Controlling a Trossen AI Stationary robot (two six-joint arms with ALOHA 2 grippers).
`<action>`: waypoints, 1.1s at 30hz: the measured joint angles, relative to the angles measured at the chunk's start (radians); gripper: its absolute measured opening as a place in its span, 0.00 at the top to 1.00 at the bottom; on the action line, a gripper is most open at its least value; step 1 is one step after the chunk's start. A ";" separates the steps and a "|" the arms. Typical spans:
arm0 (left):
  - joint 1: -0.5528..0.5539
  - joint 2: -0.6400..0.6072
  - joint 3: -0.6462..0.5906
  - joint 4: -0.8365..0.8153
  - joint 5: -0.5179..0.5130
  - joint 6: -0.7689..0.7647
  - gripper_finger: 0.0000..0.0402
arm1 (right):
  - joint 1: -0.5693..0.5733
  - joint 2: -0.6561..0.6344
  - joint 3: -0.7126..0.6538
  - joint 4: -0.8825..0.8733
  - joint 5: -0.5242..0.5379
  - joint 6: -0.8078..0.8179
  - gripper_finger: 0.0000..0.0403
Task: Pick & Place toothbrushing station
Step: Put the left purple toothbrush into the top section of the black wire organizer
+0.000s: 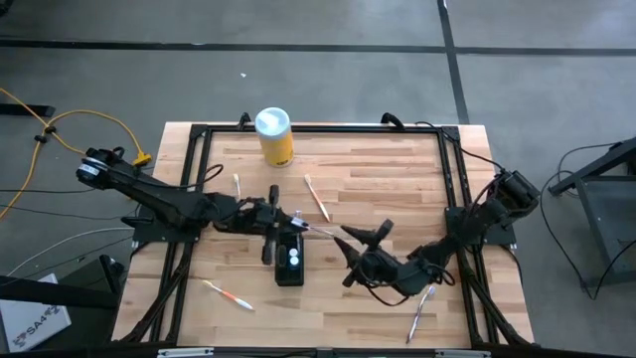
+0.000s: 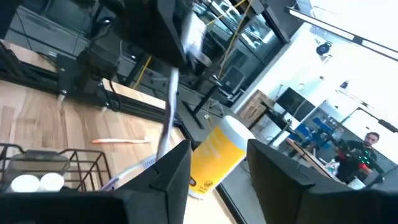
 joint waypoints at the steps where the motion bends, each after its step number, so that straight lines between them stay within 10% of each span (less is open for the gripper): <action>1: -0.023 -0.017 0.000 -0.017 -0.046 0.000 0.98 | 0.010 0.000 0.000 0.000 0.015 0.000 0.62; 10: -0.297 -0.146 0.000 -0.288 -0.467 -0.159 0.98 | 0.070 0.000 0.000 -0.001 0.052 0.060 0.61; 18: -0.399 -0.145 0.000 -0.423 -0.631 -0.309 0.98 | 0.075 0.000 0.000 -0.001 0.050 0.098 0.61; 33: -0.183 -0.137 0.000 -0.544 -0.387 -0.466 0.99 | 0.075 0.000 0.000 -0.008 0.047 0.118 0.61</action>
